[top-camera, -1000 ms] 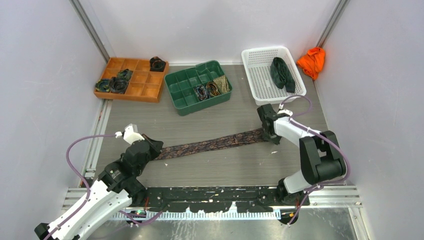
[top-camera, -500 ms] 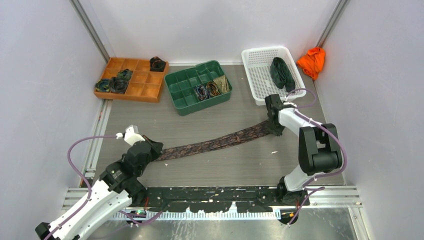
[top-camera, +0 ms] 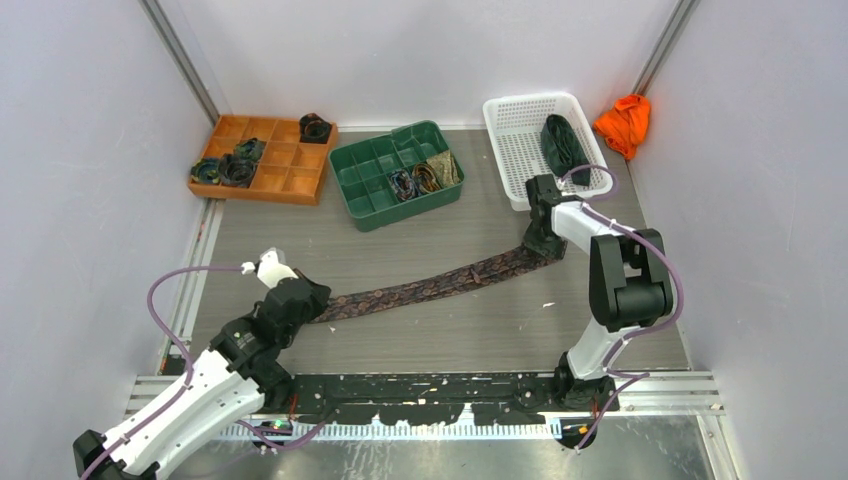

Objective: Roll the ties
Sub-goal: Flatten out the tie at the center of the board.

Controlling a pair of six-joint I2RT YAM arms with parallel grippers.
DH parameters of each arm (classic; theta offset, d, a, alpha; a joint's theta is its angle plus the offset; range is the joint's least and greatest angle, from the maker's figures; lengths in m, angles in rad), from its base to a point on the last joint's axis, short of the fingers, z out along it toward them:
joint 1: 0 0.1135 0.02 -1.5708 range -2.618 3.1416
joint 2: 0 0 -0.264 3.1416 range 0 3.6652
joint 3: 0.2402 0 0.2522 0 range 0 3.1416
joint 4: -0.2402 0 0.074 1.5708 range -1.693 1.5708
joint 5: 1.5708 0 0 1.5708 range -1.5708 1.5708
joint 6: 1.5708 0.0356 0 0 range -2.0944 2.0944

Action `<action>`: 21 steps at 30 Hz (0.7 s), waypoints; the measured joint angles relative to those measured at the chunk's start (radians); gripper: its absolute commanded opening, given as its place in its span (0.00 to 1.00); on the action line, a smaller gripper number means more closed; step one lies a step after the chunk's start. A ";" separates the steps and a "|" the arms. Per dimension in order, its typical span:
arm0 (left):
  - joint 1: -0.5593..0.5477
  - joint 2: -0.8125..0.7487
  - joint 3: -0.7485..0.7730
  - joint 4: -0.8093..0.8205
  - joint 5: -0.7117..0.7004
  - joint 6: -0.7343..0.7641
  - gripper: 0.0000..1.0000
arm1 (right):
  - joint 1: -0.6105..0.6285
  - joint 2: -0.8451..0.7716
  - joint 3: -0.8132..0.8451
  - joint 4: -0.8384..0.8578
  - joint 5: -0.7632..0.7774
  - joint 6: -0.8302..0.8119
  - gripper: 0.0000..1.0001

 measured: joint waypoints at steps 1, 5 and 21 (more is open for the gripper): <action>0.000 -0.002 0.000 0.001 0.000 0.000 0.00 | 0.000 -0.001 0.003 0.003 -0.005 -0.002 0.27; 0.000 -0.017 -0.005 0.002 0.000 0.000 0.00 | 0.002 -0.002 0.003 0.008 -0.013 -0.006 0.27; 0.000 -0.029 -0.009 -0.005 -0.001 0.016 0.00 | 0.002 0.001 0.021 0.020 -0.051 -0.035 0.34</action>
